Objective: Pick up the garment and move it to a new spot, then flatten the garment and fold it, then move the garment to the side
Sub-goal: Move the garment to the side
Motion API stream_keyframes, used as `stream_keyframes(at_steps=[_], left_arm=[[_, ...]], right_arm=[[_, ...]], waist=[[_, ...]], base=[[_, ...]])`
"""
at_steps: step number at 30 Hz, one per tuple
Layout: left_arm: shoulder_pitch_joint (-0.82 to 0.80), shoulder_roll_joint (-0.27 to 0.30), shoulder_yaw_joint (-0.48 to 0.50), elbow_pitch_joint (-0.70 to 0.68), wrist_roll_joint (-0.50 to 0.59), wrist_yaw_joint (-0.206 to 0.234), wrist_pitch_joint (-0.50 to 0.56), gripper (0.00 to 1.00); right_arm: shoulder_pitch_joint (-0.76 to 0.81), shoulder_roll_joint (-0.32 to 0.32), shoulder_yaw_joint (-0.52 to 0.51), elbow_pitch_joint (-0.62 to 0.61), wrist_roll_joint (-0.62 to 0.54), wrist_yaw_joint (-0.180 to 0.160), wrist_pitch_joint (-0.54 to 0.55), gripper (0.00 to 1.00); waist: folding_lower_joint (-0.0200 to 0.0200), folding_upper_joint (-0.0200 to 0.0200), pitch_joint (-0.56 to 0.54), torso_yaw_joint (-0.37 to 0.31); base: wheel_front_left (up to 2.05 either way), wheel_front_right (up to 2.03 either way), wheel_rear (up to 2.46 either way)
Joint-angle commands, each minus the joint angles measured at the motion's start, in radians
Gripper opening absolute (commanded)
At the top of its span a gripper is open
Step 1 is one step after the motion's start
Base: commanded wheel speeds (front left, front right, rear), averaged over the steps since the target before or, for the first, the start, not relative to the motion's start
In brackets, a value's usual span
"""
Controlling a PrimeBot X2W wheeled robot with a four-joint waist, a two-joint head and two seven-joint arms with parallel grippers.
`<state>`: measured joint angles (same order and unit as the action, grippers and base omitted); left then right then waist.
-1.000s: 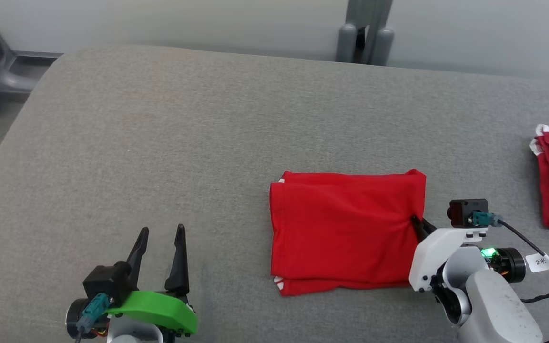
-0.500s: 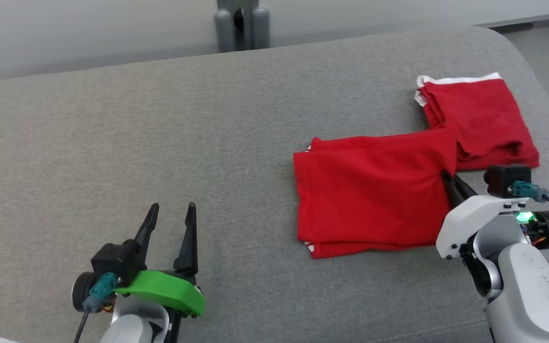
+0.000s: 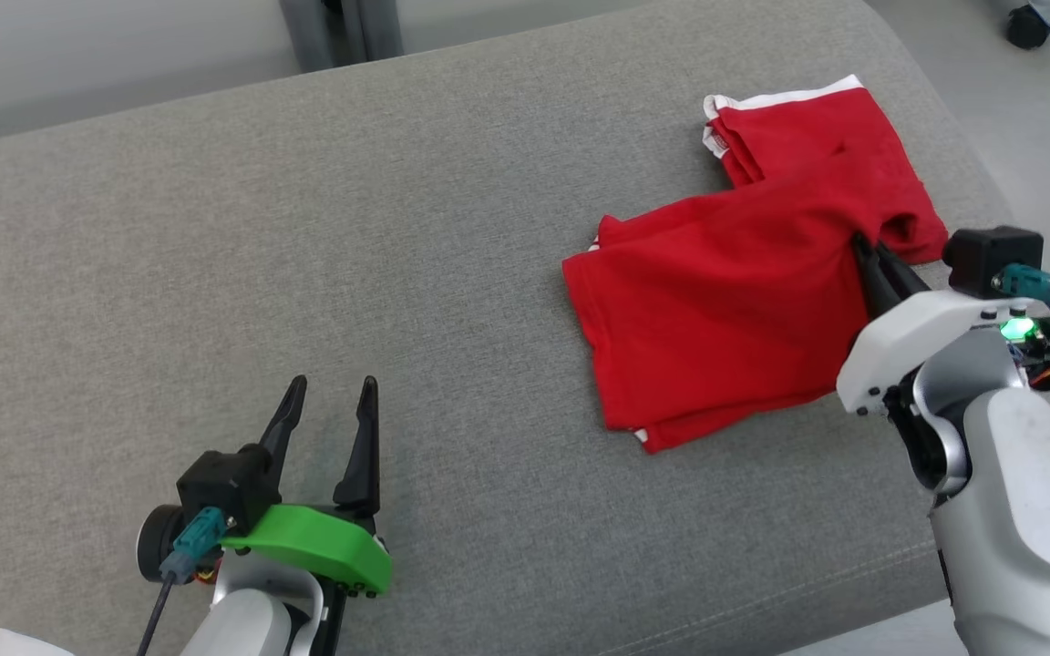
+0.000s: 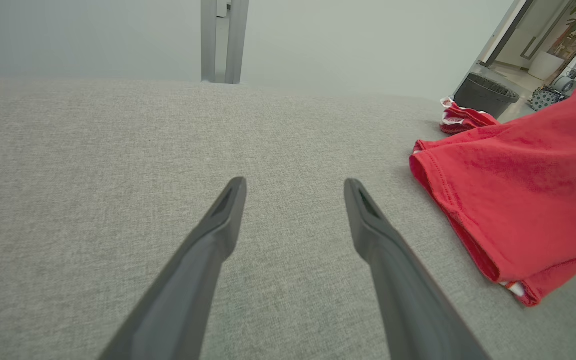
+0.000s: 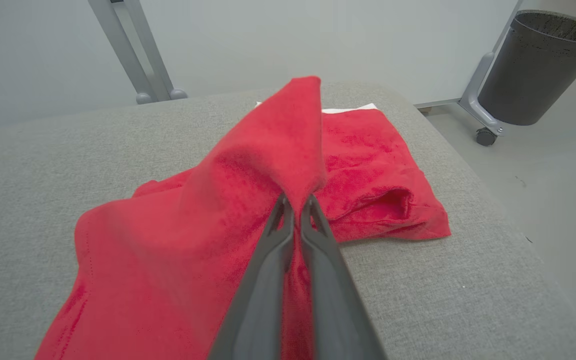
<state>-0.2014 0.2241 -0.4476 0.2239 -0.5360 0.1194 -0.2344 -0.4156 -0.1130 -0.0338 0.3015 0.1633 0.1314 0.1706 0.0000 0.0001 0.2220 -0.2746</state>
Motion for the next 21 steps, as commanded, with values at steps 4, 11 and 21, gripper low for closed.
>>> stream_keyframes(at_steps=[4, 11, 21], left_arm=[[-0.012, -0.007, 0.006, 0.007, -0.004, 0.003, -0.008, 1.00], [-0.015, -0.021, 0.003, 0.019, -0.003, -0.002, -0.016, 1.00], [-0.023, -0.032, 0.001, 0.028, 0.002, -0.012, -0.023, 1.00]], right_arm=[[-0.091, -0.018, 0.010, 0.017, -0.010, -0.002, 0.012, 0.00], [-0.210, -0.072, -0.017, 0.086, -0.019, -0.002, 0.039, 0.00], [-0.273, -0.217, -0.076, 0.126, -0.042, -0.002, 0.103, 0.00]], waist=[[0.0000, -0.0001, -0.008, 0.053], [0.0000, -0.0001, -0.002, 0.120], [0.0000, -0.0001, 0.013, 0.175]], base=[[0.00, 0.00, 0.00], [0.00, 0.00, 0.00], [0.00, 0.00, 0.00]])
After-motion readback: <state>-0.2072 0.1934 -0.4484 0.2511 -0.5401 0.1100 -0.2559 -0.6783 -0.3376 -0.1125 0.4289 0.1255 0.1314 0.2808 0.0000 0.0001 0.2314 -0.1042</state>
